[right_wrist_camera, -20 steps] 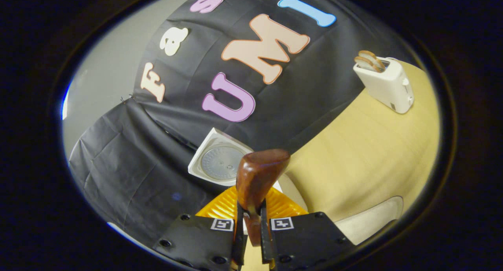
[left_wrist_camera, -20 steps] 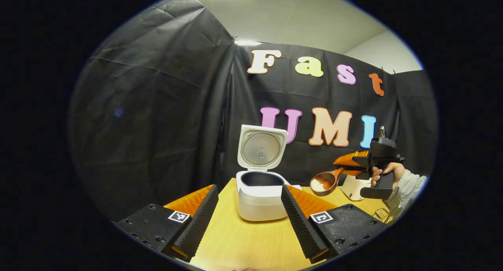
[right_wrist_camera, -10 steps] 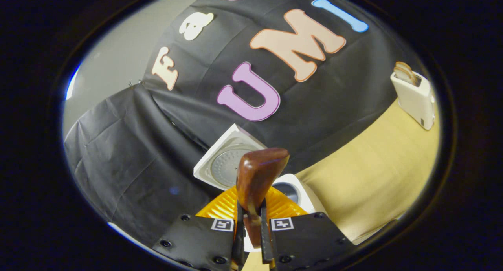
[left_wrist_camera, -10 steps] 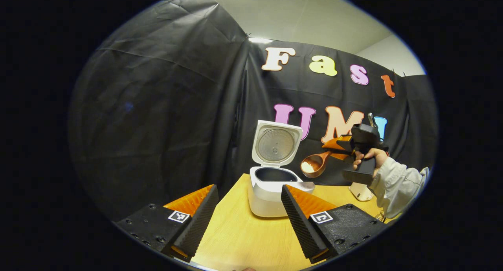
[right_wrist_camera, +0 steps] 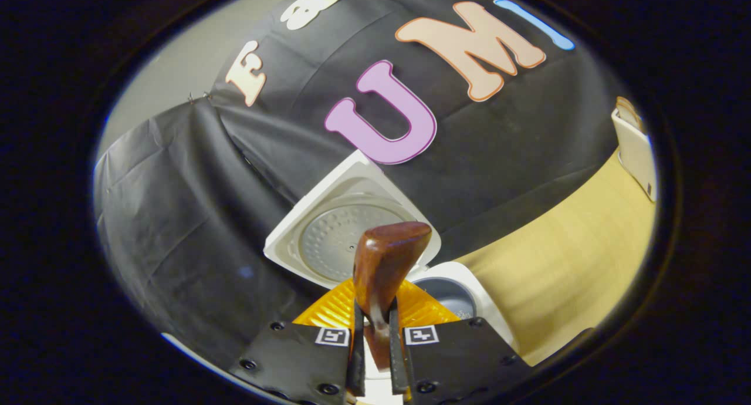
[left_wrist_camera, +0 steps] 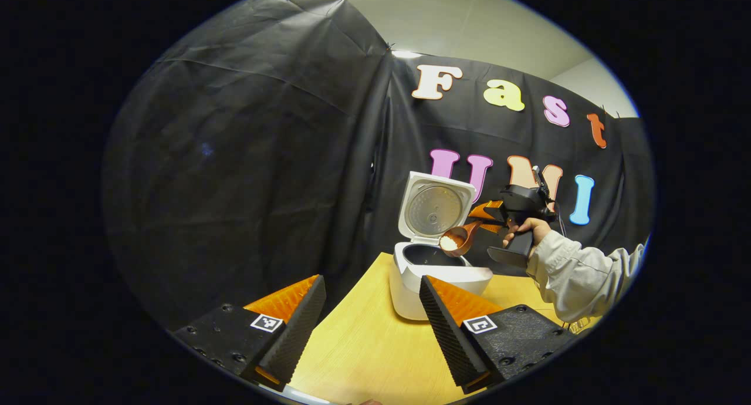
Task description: Close the left gripper, press the button to open the rice cooker; take a wooden spoon from the chopstick holder with the right hand, scoop a spoonful of rice and pour it into the rice cooker, then put the wooden spoon back into the chopstick holder.
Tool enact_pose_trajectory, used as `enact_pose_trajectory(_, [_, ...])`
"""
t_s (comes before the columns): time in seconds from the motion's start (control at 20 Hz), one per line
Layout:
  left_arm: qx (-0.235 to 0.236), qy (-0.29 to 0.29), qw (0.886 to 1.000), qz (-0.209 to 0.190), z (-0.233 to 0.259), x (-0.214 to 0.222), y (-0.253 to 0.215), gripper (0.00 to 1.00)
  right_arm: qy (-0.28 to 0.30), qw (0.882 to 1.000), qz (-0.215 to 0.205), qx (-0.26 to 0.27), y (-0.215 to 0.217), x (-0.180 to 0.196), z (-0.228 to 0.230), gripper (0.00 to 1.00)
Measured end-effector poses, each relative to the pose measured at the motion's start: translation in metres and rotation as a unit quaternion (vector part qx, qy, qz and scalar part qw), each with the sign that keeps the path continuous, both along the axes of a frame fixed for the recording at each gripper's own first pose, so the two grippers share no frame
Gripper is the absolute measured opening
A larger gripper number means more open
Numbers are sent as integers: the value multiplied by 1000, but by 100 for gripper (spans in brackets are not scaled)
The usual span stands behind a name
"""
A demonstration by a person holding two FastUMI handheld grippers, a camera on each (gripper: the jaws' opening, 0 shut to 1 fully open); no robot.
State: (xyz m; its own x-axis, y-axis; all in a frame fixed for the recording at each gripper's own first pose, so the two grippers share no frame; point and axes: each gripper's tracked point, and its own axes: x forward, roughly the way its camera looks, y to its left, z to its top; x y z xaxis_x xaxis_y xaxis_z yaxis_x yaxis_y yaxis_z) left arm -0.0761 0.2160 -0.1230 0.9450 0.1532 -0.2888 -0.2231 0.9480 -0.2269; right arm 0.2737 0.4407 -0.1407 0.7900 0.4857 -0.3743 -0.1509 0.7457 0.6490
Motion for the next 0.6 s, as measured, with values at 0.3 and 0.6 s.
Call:
enact_pose_trajectory(0.3, [1, 11, 1000, 12, -10, 0, 12, 95, -35, 992, 21, -123, 18, 14, -40, 18])
enact_pose_trajectory(0.6, [-14, 15, 1000, 14, -20, 4, 9, 93, -121, 958, 58, -255, 17, 18, -38, 18])
